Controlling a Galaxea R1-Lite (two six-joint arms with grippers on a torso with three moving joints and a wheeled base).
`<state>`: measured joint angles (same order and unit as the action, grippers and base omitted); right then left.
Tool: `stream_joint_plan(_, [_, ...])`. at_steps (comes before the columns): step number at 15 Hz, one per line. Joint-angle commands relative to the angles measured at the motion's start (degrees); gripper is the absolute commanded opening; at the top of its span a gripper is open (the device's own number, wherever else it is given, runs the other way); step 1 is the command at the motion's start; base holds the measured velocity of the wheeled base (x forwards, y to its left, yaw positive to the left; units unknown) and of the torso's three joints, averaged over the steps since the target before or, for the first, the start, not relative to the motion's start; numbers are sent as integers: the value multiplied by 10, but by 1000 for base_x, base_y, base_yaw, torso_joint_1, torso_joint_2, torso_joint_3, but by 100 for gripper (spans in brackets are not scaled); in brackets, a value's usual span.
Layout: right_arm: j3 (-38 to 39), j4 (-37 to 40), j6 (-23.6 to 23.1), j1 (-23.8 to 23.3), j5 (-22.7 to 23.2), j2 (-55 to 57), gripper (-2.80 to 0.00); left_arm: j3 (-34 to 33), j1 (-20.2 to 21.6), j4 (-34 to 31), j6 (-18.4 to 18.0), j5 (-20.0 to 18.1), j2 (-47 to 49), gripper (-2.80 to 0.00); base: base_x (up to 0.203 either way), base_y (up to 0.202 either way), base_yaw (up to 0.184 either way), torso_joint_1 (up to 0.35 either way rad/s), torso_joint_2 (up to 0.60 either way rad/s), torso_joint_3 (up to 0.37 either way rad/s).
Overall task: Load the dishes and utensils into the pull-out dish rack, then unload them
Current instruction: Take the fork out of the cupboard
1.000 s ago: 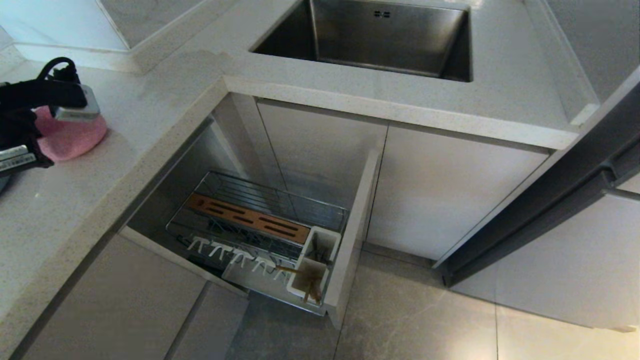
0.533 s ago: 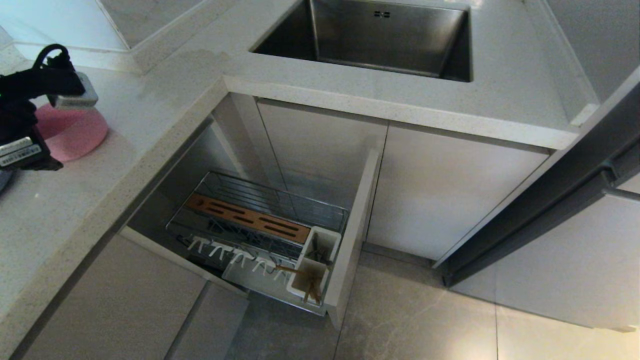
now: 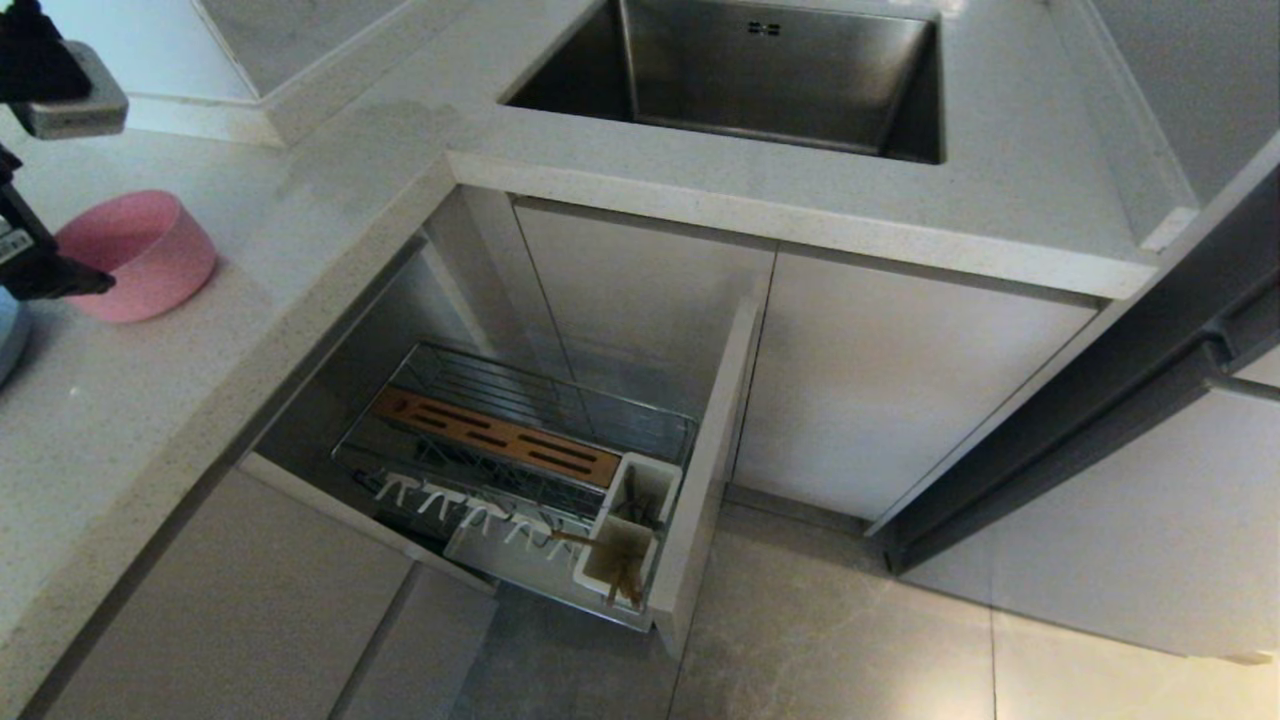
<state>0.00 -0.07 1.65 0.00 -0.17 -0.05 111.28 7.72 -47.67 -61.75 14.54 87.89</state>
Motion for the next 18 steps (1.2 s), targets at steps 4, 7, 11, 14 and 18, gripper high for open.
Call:
stream_joint_plan(4, [0,0,0,0,0,0,-280,-1,2,-4,34,-42,-69,-280,0,0,0,0,0,0])
stream_joint_plan(7, [0,0,0,0,0,0,-280,-11,3,-6,43,-44,-94,-280,0,0,0,0,0,0])
stream_joint_plan(11, [0,0,0,0,0,0,-280,-12,3,-5,131,-92,-124,-280,0,0,0,0,0,0])
stream_joint_plan(14, [0,0,0,0,0,0,-280,-12,2,-4,252,-152,-154,-280,0,0,0,0,0,0])
stream_joint_plan(18, [0,0,0,0,0,0,-280,-21,1,-5,485,-232,-195,-280,0,0,0,0,0,0])
